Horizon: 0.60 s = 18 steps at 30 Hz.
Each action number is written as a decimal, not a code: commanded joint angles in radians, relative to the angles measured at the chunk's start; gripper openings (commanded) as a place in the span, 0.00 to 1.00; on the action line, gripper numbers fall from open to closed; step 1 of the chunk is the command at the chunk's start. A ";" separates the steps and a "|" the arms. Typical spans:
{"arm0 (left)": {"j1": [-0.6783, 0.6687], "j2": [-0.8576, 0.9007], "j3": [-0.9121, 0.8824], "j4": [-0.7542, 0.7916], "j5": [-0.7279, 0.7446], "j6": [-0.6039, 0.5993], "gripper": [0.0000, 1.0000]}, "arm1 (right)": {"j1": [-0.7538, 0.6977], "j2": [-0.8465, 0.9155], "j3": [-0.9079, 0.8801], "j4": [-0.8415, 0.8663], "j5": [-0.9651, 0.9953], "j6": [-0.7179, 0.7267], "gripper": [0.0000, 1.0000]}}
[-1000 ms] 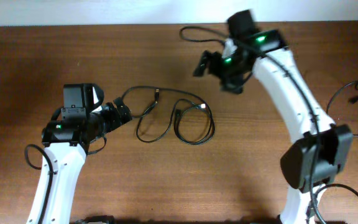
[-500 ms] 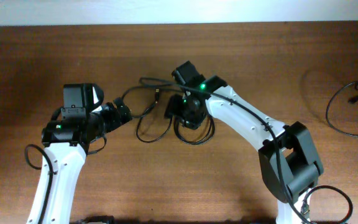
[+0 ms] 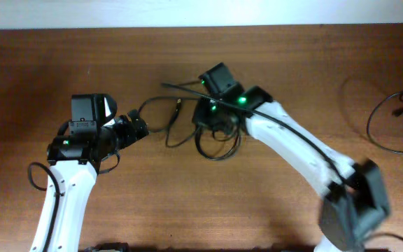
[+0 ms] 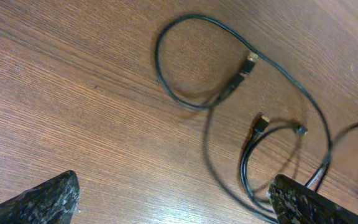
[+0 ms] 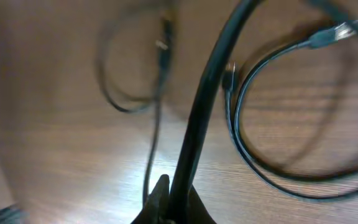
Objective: Untangle cables
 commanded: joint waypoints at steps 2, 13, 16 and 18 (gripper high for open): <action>0.000 0.002 0.004 0.000 0.006 0.017 0.99 | -0.002 -0.263 0.093 0.004 0.236 -0.084 0.04; 0.000 0.002 0.004 0.000 0.006 0.017 0.99 | 0.002 -0.371 0.351 -0.159 0.275 -0.263 0.04; 0.000 0.002 0.004 0.000 0.006 0.017 0.99 | 0.000 -0.325 0.350 -0.372 0.307 -0.322 0.04; 0.000 0.002 0.004 0.000 0.006 0.017 0.99 | 0.001 -0.248 0.350 -0.571 0.304 -0.352 0.04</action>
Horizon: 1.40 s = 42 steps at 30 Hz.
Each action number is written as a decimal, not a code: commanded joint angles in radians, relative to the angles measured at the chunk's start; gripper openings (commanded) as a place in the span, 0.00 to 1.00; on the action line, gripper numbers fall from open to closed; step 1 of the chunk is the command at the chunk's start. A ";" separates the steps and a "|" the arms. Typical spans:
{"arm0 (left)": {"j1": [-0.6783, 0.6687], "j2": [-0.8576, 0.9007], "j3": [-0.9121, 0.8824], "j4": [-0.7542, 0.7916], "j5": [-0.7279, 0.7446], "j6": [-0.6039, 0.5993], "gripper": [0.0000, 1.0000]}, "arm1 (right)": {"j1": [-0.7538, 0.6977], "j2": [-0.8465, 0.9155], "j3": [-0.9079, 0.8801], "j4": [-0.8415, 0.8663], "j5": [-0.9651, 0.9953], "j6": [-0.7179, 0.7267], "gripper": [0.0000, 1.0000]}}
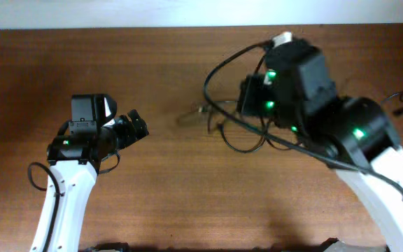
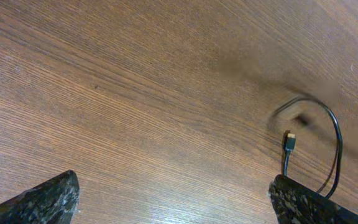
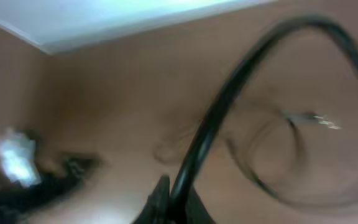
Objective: Untangle cables
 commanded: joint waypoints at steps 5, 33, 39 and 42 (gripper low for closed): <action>0.000 0.002 0.004 0.000 0.006 0.017 0.99 | 0.012 0.192 -0.003 -0.362 -0.005 -0.204 0.04; 0.000 0.002 0.004 0.000 0.006 0.017 0.99 | -0.504 0.339 0.547 -0.110 0.413 -0.218 0.04; 0.000 0.002 0.004 0.000 0.006 0.017 0.99 | -0.670 0.573 0.547 0.070 0.266 -0.313 0.04; 0.000 0.002 0.004 0.000 0.006 0.017 0.99 | -0.679 0.633 0.547 0.176 0.284 -0.361 0.04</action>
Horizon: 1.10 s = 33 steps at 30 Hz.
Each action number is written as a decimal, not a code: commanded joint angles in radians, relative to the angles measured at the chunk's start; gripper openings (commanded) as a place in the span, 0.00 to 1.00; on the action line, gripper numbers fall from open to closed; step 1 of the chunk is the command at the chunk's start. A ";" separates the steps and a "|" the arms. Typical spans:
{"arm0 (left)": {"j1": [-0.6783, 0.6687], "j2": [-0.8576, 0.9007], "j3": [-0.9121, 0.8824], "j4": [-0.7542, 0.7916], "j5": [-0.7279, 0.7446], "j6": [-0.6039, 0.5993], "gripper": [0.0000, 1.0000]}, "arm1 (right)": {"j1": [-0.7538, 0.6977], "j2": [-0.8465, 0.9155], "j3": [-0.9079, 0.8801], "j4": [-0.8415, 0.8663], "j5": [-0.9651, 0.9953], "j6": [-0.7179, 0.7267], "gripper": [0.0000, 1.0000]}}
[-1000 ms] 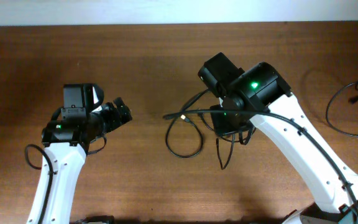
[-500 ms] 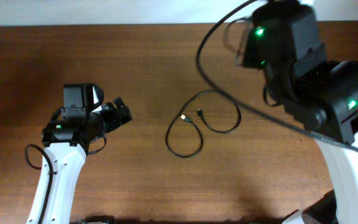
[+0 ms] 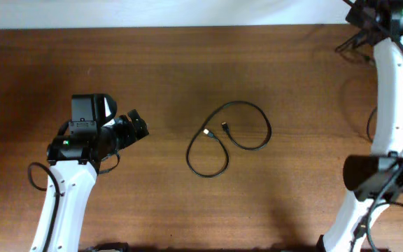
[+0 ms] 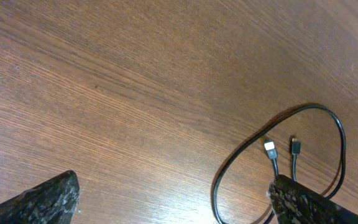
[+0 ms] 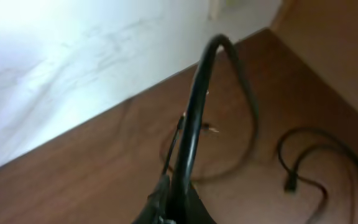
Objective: Untangle cables
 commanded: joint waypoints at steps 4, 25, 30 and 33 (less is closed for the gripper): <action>0.000 0.002 0.004 0.001 0.006 0.017 0.99 | -0.042 0.115 0.011 0.148 -0.013 -0.055 0.04; 0.000 0.002 0.004 0.001 0.006 0.017 0.99 | -0.232 0.383 0.062 0.068 -0.478 0.030 0.99; 0.000 0.002 0.004 0.001 0.007 0.017 0.99 | -0.218 0.229 0.163 -0.174 -0.386 0.020 0.99; 0.000 0.002 0.004 0.001 0.007 0.017 0.99 | -0.193 0.164 0.163 -0.387 -0.398 0.069 0.99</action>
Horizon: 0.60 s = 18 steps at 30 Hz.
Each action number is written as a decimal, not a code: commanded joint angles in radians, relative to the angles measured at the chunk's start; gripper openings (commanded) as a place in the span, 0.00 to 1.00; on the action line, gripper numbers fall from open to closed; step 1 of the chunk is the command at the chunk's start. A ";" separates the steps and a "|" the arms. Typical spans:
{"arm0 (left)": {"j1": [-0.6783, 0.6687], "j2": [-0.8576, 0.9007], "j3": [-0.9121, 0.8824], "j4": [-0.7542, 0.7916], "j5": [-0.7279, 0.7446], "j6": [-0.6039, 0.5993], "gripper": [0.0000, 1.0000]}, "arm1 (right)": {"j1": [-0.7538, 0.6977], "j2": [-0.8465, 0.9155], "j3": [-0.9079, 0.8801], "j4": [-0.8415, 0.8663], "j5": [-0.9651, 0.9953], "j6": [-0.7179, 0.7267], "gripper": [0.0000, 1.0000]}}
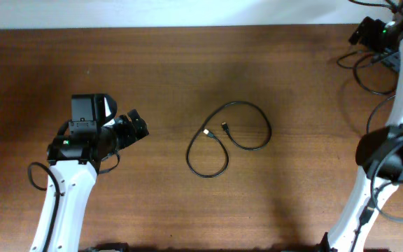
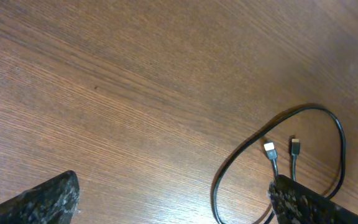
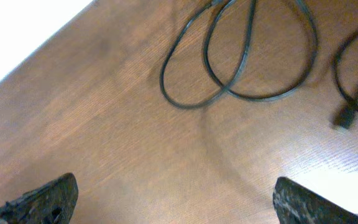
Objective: Untangle cables
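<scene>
One thin black cable (image 1: 208, 175) lies alone mid-table in a loose double loop, both plug ends inside it. The left wrist view shows it (image 2: 319, 107) ahead and to the right of my open, empty left gripper (image 2: 176, 202), which hovers at the table's left (image 1: 137, 126). My right gripper (image 1: 366, 33) is at the far right back corner, open and empty (image 3: 179, 202). A second black cable (image 3: 260, 98) lies in two overlapping loops on the wood in front of it.
Another black cable end (image 3: 347, 115) lies just right of the dropped loops. The white wall runs along the table's back edge (image 1: 187, 26). The right arm (image 1: 397, 105) stretches along the right side and hides part of the table there.
My right gripper was shut on a black cable held up at the back right corner. It is now open, and that cable lies in loops on the table. The left arm is unchanged.
My right gripper was shut on one cable in the tangle mid-table. Then it was higher and further right, with the tangle shifted. Later it held that cable at the back right corner, one cable staying mid-table. Now the cable lies released there.
</scene>
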 commanded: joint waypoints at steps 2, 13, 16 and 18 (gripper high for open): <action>0.000 0.002 0.004 -0.001 0.006 0.017 0.99 | 0.062 -0.066 0.019 -0.246 0.013 0.034 0.99; 0.000 0.002 0.004 -0.001 0.006 0.017 0.99 | 0.397 -0.055 -0.166 -0.317 -0.061 -0.143 0.99; 0.000 0.002 0.004 -0.001 0.006 0.017 0.99 | 0.467 -0.055 -0.286 -0.299 -0.061 -0.217 0.99; 0.000 0.002 0.004 -0.001 0.006 0.017 0.99 | 0.530 -0.055 -0.430 -0.264 -0.071 -0.368 0.99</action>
